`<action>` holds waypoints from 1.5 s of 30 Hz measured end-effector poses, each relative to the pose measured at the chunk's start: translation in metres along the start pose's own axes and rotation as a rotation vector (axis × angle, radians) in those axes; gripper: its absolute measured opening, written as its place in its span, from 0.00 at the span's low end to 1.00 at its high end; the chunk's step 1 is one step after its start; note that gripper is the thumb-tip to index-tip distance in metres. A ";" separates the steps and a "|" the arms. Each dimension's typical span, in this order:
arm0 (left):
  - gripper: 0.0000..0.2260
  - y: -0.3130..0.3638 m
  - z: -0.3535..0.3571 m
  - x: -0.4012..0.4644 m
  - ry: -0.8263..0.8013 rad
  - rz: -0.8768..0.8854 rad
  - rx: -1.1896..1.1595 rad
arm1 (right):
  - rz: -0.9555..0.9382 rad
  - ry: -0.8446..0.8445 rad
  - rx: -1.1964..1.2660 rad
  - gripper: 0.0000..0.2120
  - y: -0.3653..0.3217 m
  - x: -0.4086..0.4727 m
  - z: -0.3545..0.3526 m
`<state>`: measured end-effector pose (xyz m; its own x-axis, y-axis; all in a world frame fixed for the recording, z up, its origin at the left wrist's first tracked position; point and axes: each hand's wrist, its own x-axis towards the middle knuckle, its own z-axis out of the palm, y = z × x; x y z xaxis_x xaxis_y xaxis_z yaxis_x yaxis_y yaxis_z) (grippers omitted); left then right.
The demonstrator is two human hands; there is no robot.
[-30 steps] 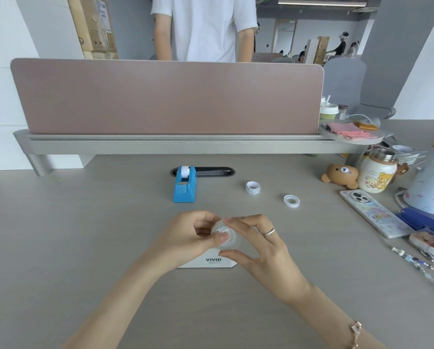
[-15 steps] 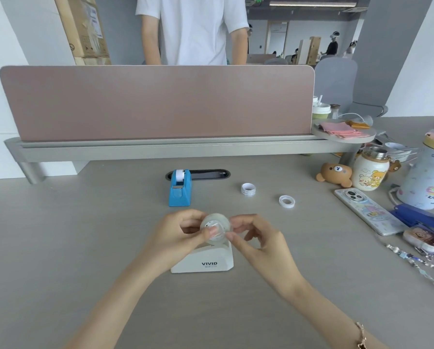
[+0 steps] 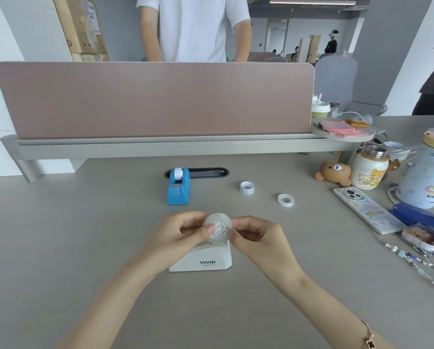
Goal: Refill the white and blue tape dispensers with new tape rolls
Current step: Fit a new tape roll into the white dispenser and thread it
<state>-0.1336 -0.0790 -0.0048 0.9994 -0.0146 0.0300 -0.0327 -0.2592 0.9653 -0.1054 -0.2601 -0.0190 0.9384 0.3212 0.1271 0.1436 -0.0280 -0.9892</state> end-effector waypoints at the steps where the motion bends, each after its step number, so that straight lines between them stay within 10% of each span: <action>1: 0.09 0.000 0.002 0.000 -0.006 0.007 0.010 | -0.001 0.005 -0.005 0.05 0.000 0.000 0.000; 45: 0.11 0.001 -0.003 -0.002 -0.041 0.068 0.056 | 0.059 -0.153 -0.081 0.05 -0.007 0.002 -0.012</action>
<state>-0.1359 -0.0763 -0.0032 0.9938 -0.0733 0.0831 -0.1019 -0.3101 0.9452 -0.1013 -0.2703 -0.0110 0.8882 0.4567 0.0502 0.1202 -0.1254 -0.9848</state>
